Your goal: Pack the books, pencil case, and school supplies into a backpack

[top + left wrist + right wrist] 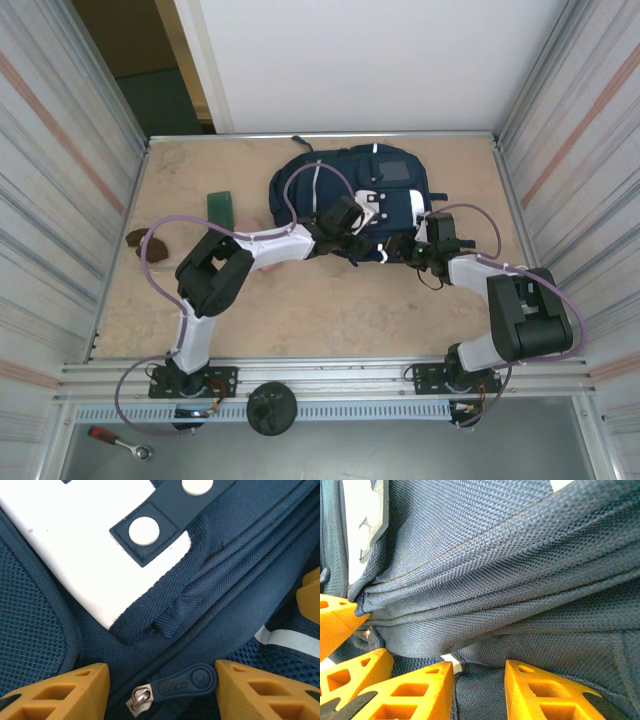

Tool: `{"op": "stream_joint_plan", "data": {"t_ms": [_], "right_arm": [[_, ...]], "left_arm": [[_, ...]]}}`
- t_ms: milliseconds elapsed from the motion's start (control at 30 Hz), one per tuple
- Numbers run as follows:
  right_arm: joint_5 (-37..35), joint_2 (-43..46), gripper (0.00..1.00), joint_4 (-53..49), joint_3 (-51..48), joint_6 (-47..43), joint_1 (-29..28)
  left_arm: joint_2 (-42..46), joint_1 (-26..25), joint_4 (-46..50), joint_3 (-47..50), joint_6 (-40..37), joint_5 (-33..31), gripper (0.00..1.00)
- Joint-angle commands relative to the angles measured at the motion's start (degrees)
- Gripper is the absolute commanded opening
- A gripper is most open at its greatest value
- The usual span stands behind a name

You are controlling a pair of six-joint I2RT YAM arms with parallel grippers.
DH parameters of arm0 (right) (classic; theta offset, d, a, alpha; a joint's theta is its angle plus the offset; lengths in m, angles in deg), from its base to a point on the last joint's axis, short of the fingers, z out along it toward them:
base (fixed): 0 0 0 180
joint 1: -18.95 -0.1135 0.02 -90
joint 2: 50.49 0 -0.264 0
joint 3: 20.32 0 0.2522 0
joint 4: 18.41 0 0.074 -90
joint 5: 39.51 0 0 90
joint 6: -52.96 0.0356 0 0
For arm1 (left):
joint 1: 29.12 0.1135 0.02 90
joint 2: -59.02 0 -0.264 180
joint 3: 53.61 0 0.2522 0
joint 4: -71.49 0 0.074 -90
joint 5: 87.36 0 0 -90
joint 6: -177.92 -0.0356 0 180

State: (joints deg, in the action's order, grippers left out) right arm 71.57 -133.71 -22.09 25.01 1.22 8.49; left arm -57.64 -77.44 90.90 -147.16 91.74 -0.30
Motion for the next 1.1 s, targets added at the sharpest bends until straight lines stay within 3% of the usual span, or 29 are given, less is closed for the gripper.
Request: {"op": "stream_joint_plan", "data": {"t_ms": [0,1067], "right_arm": [[-0.21,0.36,0.32,-2.79,-1.86,-0.91,0.11],[-0.10,-0.53,0.32,-2.19,-1.85,-0.82,-0.01]], "left_arm": [[2.60,1.88,-0.28,0.96,1.53,-2.06,0.56],[2.49,2.86,2.26,-0.89,1.20,-5.09,0.59]]}}
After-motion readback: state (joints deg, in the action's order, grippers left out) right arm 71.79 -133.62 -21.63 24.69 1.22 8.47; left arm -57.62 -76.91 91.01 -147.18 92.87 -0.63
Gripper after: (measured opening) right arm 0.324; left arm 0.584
